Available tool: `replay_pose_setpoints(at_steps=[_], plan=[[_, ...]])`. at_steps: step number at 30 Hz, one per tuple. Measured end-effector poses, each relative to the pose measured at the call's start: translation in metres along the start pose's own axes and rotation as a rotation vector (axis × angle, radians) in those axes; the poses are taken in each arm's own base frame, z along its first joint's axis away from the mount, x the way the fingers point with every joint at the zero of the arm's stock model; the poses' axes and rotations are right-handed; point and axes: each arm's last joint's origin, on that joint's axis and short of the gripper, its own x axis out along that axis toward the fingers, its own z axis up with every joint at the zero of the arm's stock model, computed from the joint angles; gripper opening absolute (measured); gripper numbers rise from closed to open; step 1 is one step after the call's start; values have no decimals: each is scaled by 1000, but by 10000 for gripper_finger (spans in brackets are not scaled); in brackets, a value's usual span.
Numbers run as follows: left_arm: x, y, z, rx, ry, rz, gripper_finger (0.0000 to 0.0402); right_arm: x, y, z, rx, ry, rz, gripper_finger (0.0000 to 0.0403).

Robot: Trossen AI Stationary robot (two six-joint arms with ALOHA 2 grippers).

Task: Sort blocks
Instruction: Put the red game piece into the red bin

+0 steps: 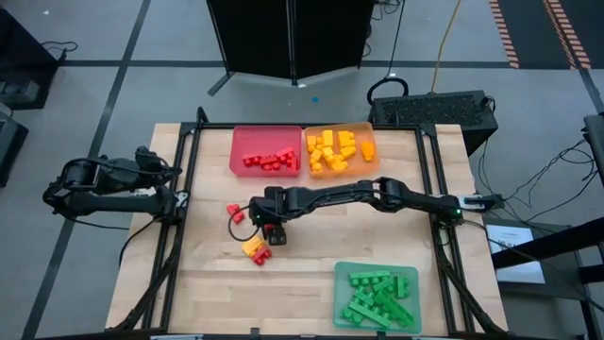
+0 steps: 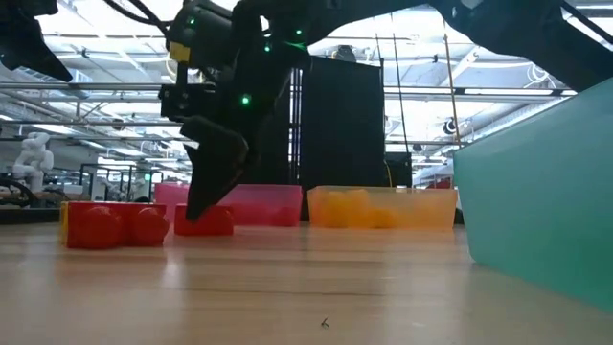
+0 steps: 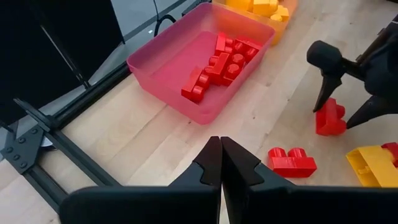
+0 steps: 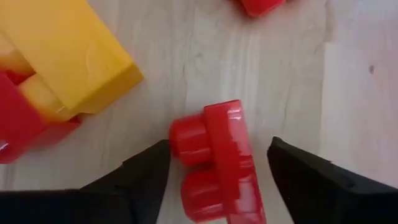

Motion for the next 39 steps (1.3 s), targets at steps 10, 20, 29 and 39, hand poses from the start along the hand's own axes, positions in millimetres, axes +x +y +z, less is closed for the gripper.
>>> replay_pose_setpoints(at_steps=[10, 20, 29, 39], plan=[[0, 0, 0, -24, 0, 1, 2, 19, 2, -11, 62, 78, 40, 154], [0, 0, 0, -24, 0, -1, 2, -14, -10, 3, 234, -16, -29, 154], [0, 0, 0, -36, -1, 0, 2, -81, -90, 32, 489, -403, -214, 154], [0, 0, 0, -51, -4, 8, 2, -70, -157, 7, 699, -341, -289, 154]])
